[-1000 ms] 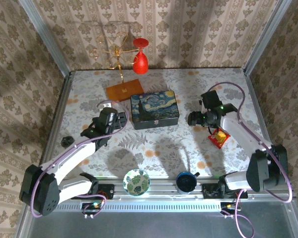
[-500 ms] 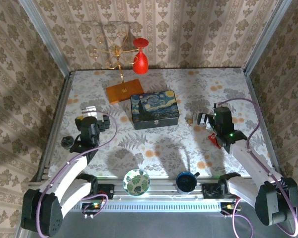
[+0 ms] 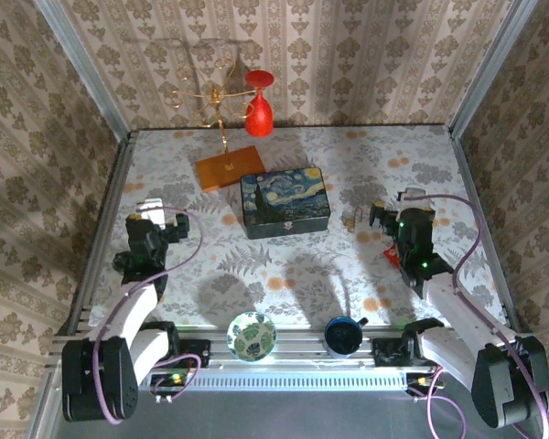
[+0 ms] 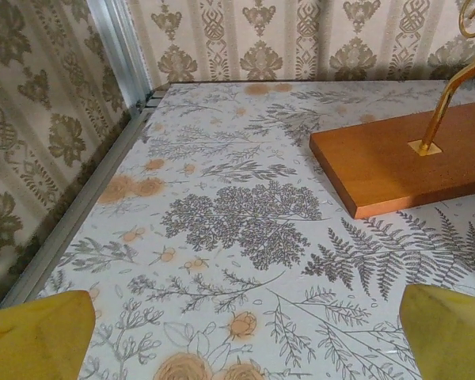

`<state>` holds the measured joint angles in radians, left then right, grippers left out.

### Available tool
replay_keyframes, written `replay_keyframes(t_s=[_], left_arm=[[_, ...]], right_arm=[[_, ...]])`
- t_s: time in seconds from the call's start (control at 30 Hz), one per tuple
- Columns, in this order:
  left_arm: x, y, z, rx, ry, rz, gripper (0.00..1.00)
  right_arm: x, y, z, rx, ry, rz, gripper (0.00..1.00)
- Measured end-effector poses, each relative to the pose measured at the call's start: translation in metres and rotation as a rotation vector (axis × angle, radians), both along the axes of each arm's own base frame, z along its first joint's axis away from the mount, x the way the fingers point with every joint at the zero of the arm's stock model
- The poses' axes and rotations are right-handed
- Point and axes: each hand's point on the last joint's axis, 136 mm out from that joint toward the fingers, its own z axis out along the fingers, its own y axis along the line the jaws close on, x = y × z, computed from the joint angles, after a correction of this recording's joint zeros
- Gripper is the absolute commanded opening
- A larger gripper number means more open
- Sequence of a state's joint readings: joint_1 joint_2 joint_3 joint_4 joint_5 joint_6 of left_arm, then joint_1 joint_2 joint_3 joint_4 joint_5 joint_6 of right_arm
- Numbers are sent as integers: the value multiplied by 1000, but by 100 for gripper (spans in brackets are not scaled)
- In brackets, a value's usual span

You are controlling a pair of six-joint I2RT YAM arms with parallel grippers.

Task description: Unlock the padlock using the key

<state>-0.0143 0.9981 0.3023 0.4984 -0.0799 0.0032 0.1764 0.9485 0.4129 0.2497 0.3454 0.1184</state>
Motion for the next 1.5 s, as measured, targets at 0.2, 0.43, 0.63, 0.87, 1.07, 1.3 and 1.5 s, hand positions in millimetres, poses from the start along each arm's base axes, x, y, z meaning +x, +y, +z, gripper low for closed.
replay_keyframes(t_s=[0.2, 0.43, 0.63, 0.87, 1.07, 1.3, 1.5], left_arm=[[20, -16, -26, 16, 8, -110, 100], [28, -30, -32, 10, 15, -198, 100], [37, -39, -53, 9, 27, -257, 100], [45, -34, -77, -6, 87, -259, 100], [55, -21, -67, 7, 64, -182, 100], [55, -17, -68, 14, 66, -151, 100], [55, -15, -68, 15, 67, -141, 100]], right_arm=[[-1, -3, -4, -35, -54, 0, 100], [0, -6, 2, -42, -118, -8, 100], [2, -8, -3, -39, -136, -16, 100], [8, -8, -13, -37, -143, -16, 100], [16, -6, -20, -51, -143, -1, 100], [24, -14, -51, -52, -108, 8, 100], [31, -13, -72, -39, -81, 30, 100]])
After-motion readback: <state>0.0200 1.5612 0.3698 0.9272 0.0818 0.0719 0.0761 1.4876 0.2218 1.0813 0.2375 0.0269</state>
